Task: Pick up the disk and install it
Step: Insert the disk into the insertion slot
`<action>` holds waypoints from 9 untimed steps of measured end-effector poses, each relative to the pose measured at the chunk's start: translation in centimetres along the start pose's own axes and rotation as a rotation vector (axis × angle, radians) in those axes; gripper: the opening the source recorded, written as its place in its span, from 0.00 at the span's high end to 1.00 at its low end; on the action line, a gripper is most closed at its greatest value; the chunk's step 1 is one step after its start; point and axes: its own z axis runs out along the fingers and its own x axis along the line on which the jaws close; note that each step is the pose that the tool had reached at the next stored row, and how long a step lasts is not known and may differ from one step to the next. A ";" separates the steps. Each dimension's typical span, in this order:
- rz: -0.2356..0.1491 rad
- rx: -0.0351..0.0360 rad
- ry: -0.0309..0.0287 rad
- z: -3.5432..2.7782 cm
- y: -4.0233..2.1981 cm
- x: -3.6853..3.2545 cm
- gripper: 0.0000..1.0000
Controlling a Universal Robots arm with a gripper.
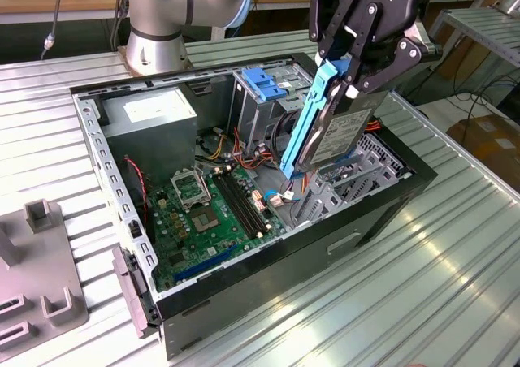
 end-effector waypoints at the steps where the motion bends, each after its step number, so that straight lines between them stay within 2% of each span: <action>1: 0.000 0.0000 0.0000 0.00 0.00 0.00 0.63; 4: 0.000 0.0000 0.0001 0.00 -0.01 0.14 0.63; 9: 0.000 -0.0001 0.0016 0.04 -0.07 1.31 0.63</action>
